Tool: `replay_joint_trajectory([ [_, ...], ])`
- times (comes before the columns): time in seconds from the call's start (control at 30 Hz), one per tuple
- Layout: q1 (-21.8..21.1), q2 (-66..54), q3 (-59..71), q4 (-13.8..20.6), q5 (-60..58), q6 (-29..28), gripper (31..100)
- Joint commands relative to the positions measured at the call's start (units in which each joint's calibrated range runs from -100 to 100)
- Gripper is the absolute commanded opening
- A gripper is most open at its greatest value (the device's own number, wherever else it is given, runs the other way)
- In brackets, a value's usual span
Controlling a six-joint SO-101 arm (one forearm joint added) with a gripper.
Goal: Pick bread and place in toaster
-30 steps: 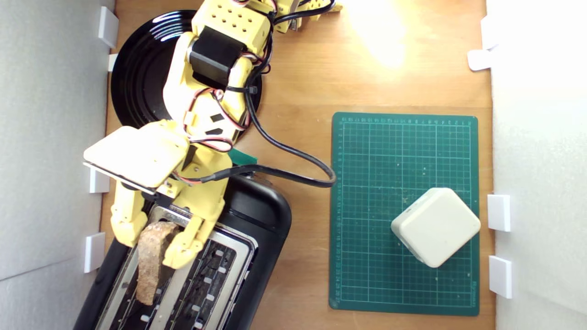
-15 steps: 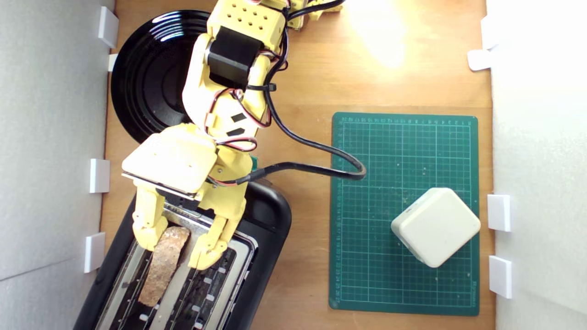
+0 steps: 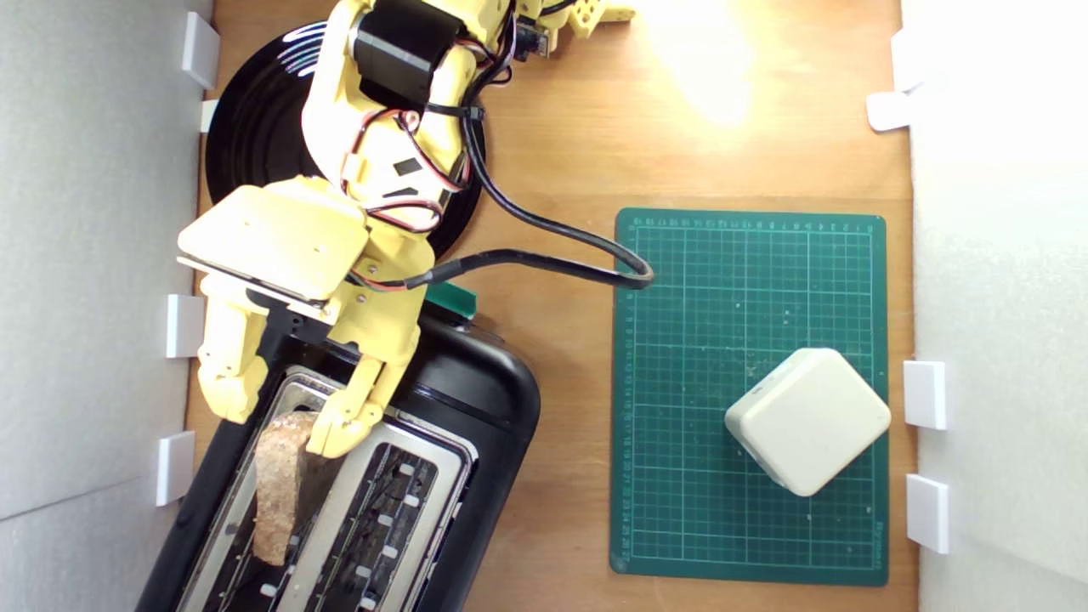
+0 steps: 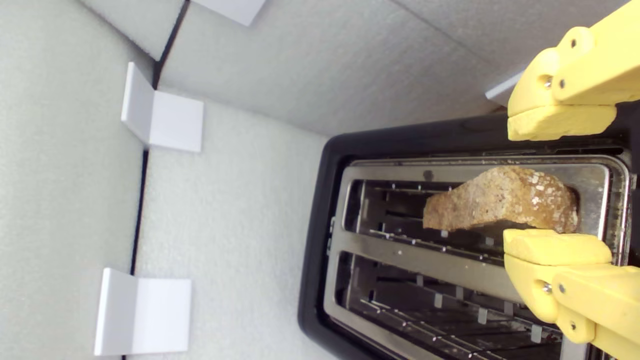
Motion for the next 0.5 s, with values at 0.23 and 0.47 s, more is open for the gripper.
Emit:
replay_joint_trajectory([
  [0.23,0.04,-8.88,-0.91,-1.7,-0.53,-0.18,75.2],
  [0.47,-0.04,-14.46,-0.46,-5.87,-0.36,-0.49,75.2],
])
